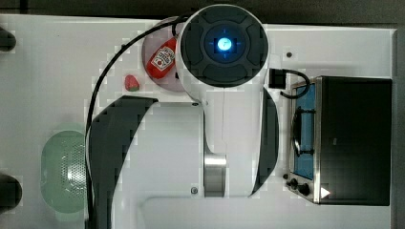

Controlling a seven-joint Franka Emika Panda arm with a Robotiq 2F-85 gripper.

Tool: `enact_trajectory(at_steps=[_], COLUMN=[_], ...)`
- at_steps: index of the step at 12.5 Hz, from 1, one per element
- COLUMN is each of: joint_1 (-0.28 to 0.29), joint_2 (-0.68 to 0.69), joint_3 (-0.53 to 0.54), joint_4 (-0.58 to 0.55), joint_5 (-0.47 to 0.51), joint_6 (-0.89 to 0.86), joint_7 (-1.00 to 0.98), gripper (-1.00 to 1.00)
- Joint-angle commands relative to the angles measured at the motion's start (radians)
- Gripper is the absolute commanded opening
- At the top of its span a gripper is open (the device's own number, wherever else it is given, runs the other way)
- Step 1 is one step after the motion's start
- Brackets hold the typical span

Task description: Pick banana from table and place on oven.

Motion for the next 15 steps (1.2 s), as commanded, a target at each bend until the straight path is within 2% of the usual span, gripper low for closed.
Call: enact_trajectory(at_steps=[1, 3, 9, 15], joint_1=[-0.022, -0.022, -0.022, -0.022], joint_2=[-0.546, -0.546, -0.467, -0.244], joint_3=[-0.030, -0.030, -0.028, -0.026], joint_4=[-0.303, -0.304, -0.345, -0.467], joint_5=[0.025, 0.025, 0.025, 0.025], joint_6=[-0.214, -0.214, -0.158, 0.171], joint_7=[0.041, 0.041, 0.041, 0.041], gripper=[0.59, 0.99, 1.00, 1.00])
